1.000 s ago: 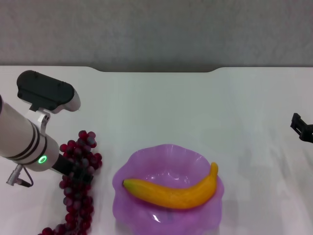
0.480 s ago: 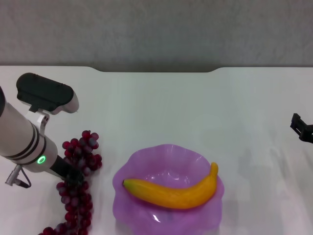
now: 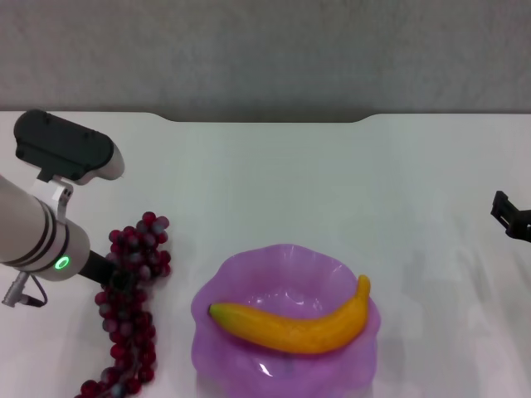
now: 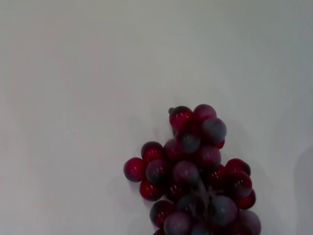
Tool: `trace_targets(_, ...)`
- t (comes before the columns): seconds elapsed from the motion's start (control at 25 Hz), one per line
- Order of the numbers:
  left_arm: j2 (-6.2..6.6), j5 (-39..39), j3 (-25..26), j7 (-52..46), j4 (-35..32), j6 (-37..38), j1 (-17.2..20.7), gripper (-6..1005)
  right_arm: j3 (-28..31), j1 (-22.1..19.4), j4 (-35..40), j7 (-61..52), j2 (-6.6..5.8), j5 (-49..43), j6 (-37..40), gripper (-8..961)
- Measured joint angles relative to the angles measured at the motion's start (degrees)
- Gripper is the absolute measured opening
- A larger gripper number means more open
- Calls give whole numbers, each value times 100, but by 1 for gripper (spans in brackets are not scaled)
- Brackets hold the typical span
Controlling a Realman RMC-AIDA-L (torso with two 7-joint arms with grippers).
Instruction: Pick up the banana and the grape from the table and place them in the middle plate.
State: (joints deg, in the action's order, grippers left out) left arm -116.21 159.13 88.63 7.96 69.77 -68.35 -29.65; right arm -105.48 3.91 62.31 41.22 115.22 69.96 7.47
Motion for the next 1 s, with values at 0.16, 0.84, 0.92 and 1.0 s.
trace_targets(0.16,-17,204,-15,-46,59,16,40,256,-10,21,-23,0,0,0,-2,678)
trace_targets(0.84,3,467,119,56,2072,724,1198,158,-51,36,-54,0,0,0,-9,679)
trace_targets(0.92,3,465,148,87,2273,754,1291,158,-51,49,-57,0,0,0,-9,678)
trace_targets(1.0,2,448,168,155,2538,827,1421,157,-51,58,-62,0,0,0,-9,678)
